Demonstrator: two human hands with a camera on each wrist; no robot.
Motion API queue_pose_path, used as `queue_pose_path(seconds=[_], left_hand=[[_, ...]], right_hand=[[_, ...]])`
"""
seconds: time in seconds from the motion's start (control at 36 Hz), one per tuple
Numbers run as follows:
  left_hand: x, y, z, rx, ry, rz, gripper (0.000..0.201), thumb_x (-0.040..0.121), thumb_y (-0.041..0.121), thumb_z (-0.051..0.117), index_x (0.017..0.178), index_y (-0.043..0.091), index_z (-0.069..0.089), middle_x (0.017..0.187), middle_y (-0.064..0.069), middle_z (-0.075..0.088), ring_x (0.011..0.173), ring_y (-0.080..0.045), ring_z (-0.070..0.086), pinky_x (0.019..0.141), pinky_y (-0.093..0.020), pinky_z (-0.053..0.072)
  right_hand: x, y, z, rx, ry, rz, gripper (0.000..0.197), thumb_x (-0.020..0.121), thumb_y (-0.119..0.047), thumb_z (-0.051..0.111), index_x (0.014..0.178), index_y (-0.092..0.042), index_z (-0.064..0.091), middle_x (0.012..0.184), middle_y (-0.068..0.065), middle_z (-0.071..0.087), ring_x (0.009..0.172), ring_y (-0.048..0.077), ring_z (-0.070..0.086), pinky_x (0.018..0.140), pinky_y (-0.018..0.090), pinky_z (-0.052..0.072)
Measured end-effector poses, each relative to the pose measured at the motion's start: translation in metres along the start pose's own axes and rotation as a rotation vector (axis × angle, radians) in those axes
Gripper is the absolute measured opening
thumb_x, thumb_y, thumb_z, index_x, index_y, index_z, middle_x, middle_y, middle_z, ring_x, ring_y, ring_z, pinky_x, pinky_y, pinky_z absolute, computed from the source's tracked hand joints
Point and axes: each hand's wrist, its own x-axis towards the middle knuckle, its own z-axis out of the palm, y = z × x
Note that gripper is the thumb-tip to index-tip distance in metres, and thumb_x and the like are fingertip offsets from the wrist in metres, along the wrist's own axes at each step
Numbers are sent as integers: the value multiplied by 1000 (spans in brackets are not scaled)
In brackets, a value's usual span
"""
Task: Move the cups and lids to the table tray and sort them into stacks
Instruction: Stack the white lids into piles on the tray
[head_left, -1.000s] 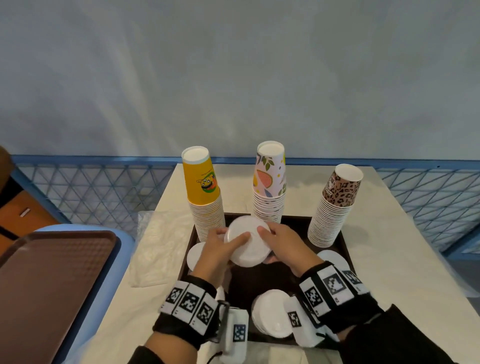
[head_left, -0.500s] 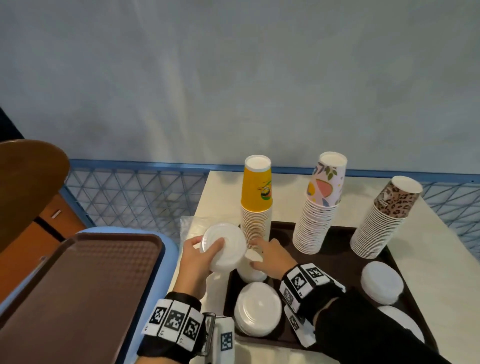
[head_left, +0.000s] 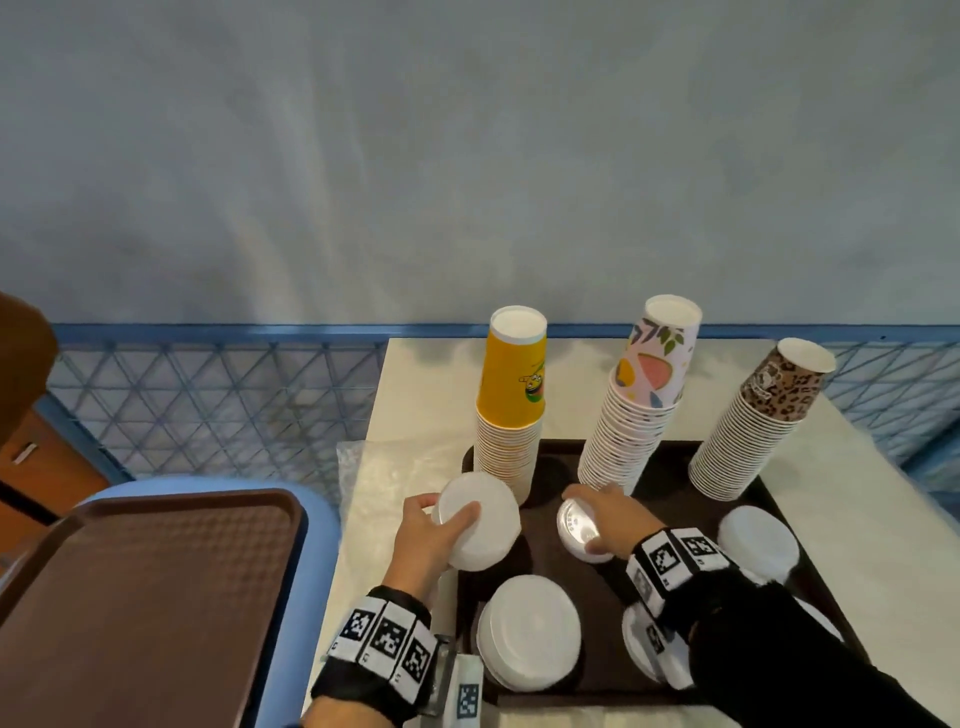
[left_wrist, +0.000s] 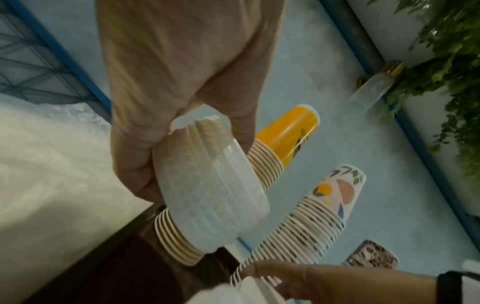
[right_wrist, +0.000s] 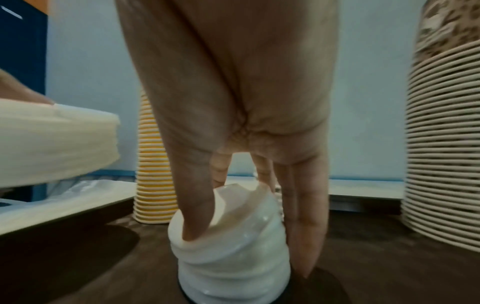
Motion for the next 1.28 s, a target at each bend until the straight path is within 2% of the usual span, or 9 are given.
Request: queue_pose_path(seconds=[0.14,0.28,0.39,0.5,0.61,0.78,0.92,1.11,1.28], left_hand=[[11,-12,15,130,-22,-16,62,70,35,77,114,17,37,122,-13,51,112,-33,54,98,-52,47],[17,-19,24,240,-33,-10,62,80,29,70,126,10,32,116,-8,46,108,-27,50,100,-42,45],[15,-22,28,322,-49,60,53,84,27,66,118,9,30,112,-7,45,101,-21,48,90,-34,44],[13,-22,36,419,-9,169,51,85,27,64,121,4,35,122,-12,44,105,-22,49,88,-30,43],[9,-23,43,630,51,248,61,89,31,58,137,5,30,139,-13,35,130,-27,35,107,-34,33],[-9,-22,24,493,85,283,64,92,24,54,143,6,19,149,-14,23,135,-29,31,111,-36,30],[-41,-41,6,436,-98,168,46,94,28,50,131,9,31,112,0,50,102,-15,53,86,-24,38],[-54,-70,2,657,-184,251,44,94,21,50,135,12,37,131,0,53,116,-12,51,89,-13,34],[-45,-56,1,634,-214,204,54,95,21,49,143,11,27,143,-6,45,130,-17,45,107,-24,34]], right_hand=[[0,23,1,41,44,35,75,80,-11,66,143,-28,29,146,13,32,131,28,42,109,32,34],[-14,9,-4,86,168,61,68,86,-29,61,144,-33,24,147,10,28,130,34,39,107,48,37],[-44,-21,-6,324,332,-96,64,88,-34,59,143,-29,28,150,1,29,134,21,37,110,38,35],[-68,-44,16,544,294,-117,64,90,-38,55,145,-26,24,150,-1,29,138,14,30,110,28,28],[-75,-52,49,675,266,-61,64,93,-37,51,146,-20,20,151,2,25,138,12,27,103,17,22],[-76,-44,82,848,176,125,65,95,-39,44,148,-17,13,156,6,17,142,20,24,114,31,23],[-79,-43,101,899,89,143,60,97,-38,41,147,-18,17,153,4,27,139,20,31,112,30,25],[-84,-50,112,838,82,63,59,96,-23,46,147,-17,17,151,2,31,136,15,34,107,22,25],[-79,-45,95,894,62,98,65,95,-36,46,148,-18,13,153,5,28,140,19,32,113,30,25]])
